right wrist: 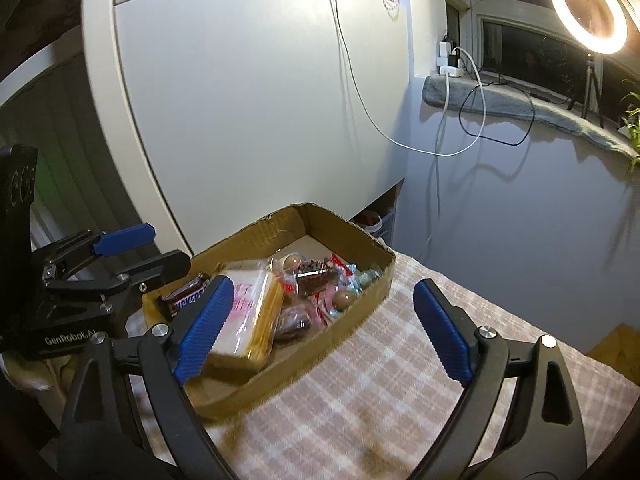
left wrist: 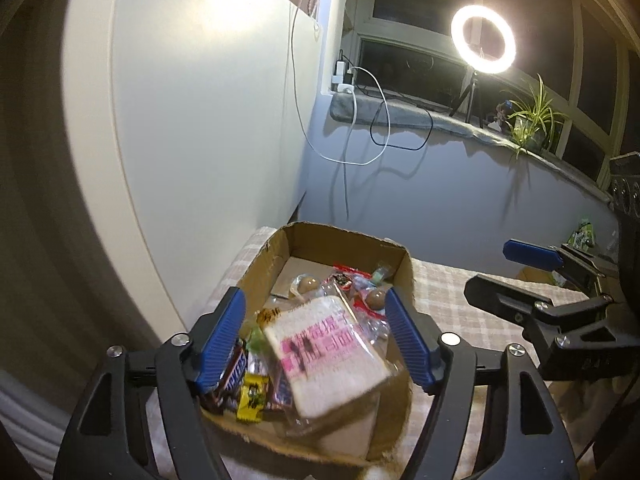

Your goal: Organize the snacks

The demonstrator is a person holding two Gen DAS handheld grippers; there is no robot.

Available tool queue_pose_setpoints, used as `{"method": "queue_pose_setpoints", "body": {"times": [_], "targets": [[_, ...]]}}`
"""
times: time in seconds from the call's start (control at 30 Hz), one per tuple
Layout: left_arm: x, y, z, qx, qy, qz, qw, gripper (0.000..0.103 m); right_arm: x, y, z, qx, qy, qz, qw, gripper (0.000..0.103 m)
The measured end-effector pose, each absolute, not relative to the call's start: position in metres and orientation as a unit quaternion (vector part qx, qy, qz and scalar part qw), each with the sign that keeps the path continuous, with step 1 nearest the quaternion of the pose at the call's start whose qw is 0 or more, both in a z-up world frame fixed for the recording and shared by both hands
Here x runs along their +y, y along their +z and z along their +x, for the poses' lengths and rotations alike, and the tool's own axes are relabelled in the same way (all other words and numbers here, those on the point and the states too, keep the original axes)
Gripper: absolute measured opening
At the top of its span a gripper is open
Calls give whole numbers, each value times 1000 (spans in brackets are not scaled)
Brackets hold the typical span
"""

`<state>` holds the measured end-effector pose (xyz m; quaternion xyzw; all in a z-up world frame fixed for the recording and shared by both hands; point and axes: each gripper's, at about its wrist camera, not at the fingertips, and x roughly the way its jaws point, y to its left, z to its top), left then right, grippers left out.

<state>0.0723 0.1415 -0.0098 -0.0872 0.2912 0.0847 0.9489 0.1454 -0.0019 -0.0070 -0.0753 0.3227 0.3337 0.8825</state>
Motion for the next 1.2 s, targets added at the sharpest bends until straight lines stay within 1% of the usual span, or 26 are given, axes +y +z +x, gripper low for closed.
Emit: {"method": "queue_pose_setpoints", "body": {"times": [0.13, 0.17, 0.23, 0.27, 0.47, 1.2], "targets": [[133, -6, 57, 282, 94, -83, 951, 77, -12, -6, 123, 313, 324, -82, 889, 95], [131, -5, 54, 280, 98, -81, 952, 79, -14, -6, 120, 311, 322, -82, 890, 96], [126, -3, 47, 275, 104, -78, 953, 80, -19, -6, 111, 307, 318, -83, 893, 101], [125, -3, 45, 274, 108, -79, 952, 80, -21, -6, 106, 304, 315, -84, 895, 102], [121, -4, 35, 276, 116, -89, 950, 80, -33, -2, 90, 291, 302, -87, 904, 102], [104, 2, 22, 268, 119, -71, 954, 80, -50, -2, 76, 290, 287, -87, 909, 103]]}}
